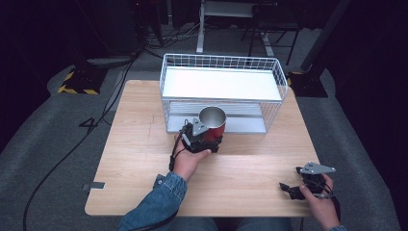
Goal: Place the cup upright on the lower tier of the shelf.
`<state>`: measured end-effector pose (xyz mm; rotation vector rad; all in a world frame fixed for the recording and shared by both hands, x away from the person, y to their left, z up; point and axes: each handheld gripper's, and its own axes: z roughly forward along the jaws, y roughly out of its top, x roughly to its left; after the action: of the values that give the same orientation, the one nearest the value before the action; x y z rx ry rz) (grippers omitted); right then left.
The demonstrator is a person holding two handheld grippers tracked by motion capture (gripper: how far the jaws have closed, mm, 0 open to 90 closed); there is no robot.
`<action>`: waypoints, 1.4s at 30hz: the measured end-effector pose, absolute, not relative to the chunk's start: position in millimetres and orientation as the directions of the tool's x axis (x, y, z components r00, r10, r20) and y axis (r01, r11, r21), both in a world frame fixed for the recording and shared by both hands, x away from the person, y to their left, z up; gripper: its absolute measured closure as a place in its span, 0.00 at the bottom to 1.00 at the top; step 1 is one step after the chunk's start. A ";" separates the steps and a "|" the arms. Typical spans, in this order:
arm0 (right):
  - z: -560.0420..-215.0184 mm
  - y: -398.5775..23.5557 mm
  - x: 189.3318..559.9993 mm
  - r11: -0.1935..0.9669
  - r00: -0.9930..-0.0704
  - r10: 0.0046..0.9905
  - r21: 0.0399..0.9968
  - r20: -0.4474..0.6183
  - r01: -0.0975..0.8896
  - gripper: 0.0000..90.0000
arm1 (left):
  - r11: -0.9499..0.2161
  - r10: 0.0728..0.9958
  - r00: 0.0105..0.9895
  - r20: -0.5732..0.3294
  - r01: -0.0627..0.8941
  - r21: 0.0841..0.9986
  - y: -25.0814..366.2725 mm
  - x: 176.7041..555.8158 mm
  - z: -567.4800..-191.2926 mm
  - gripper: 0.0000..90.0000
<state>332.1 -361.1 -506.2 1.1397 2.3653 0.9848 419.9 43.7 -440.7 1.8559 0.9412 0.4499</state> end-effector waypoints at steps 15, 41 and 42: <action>-506.2 -361.1 332.1 0.439 -0.623 0.782 0.710 -0.002 0.550 0.00 | -0.235 0.794 0.603 -0.075 0.418 0.877 26.6 461.1 -456.5 0.19; -506.2 -361.1 332.1 0.440 -0.623 0.782 0.710 -0.001 0.550 0.00 | -0.165 0.859 0.506 -0.077 0.417 0.894 9.3 527.0 -480.5 0.19; -506.2 -361.1 332.1 0.440 -0.623 0.782 0.710 -0.002 0.550 0.00 | -0.167 0.857 0.509 -0.079 0.420 0.892 8.7 528.1 -481.0 0.18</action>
<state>332.1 -361.1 -506.2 1.1395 2.3660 0.9847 528.1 8.7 -481.0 1.7818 1.0727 0.5648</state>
